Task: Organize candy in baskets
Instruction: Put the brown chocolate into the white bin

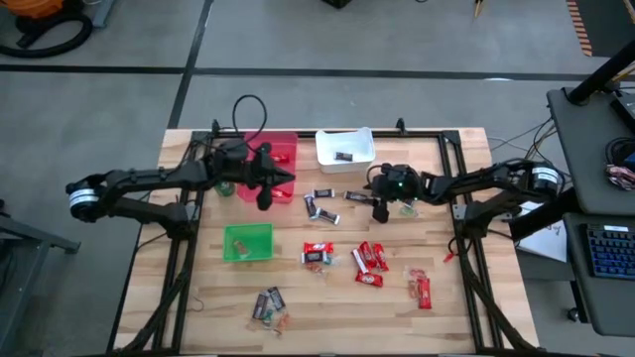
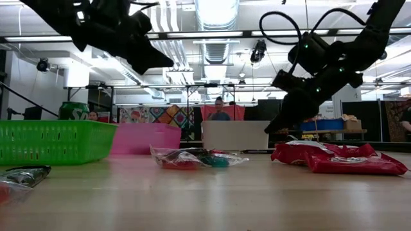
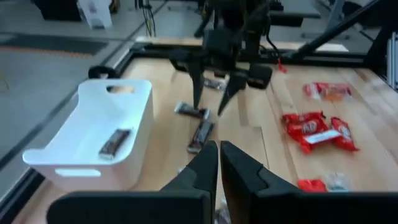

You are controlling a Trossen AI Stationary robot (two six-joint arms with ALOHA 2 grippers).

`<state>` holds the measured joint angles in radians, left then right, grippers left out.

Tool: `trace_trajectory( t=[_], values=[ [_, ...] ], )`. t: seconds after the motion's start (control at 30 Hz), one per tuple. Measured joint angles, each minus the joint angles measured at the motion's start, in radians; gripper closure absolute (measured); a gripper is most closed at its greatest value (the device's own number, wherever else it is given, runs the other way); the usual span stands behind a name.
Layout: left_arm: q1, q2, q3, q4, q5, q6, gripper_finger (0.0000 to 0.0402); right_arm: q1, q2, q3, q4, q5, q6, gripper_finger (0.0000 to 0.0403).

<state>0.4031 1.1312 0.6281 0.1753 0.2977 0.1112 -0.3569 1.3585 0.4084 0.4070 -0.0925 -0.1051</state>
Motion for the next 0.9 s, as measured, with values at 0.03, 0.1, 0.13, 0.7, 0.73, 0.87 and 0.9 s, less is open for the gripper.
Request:
trace_trajectory(
  t=[0.03,0.1,0.13,0.7,0.73,0.87,0.9],
  values=[
    [0.000,0.007,-0.006,0.020,0.000,-0.005,0.0398,0.002,0.016,0.000,0.014,0.000,0.000,0.0191],
    [-0.001,0.025,-0.010,0.049,0.000,-0.018,0.0398,0.002,0.052,-0.001,0.056,0.011,-0.004,0.0184],
    [-0.001,0.034,-0.010,0.059,0.000,-0.025,0.0398,0.002,0.072,-0.001,0.084,0.014,-0.010,0.0182],
    [-0.016,0.126,0.031,0.079,0.000,-0.131,0.0398,0.001,0.289,0.030,0.193,0.014,0.029,0.0203],
    [-0.022,0.131,0.031,0.089,0.000,-0.139,0.0398,0.001,0.298,0.030,0.193,0.013,0.026,0.0214],
    [-0.073,0.144,0.031,0.118,0.000,-0.171,0.0398,0.001,0.311,0.030,0.194,0.015,0.015,0.0269],
    [-0.089,0.145,0.031,0.122,0.000,-0.174,0.0398,0.001,0.311,0.031,0.193,0.016,0.016,0.0284]
  ],
)
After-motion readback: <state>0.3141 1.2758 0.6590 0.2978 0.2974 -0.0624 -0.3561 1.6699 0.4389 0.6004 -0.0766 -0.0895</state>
